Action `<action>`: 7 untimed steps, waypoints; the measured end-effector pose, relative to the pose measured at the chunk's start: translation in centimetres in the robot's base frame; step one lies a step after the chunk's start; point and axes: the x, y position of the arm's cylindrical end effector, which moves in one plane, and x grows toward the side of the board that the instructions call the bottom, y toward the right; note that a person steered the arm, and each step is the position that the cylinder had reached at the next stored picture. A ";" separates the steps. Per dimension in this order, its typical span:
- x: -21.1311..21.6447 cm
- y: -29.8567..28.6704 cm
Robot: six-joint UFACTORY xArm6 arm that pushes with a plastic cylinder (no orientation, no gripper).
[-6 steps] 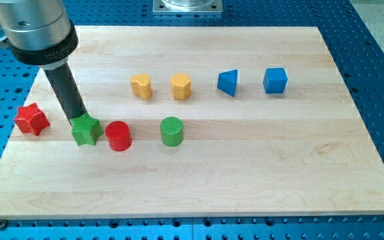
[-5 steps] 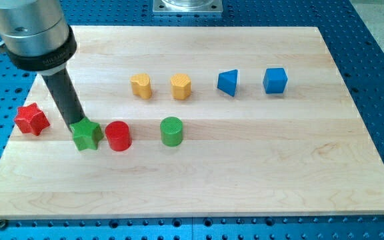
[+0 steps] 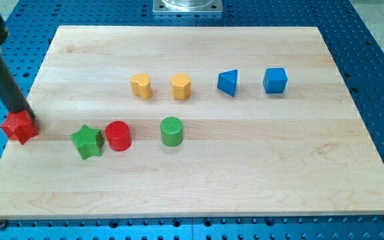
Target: Move the red star to the left of green star
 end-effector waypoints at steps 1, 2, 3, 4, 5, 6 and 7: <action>0.4 2.4; -0.7 -2.2; 2.0 -1.3; 5.2 1.3; 6.4 -2.0; 9.6 -1.2; 9.6 2.3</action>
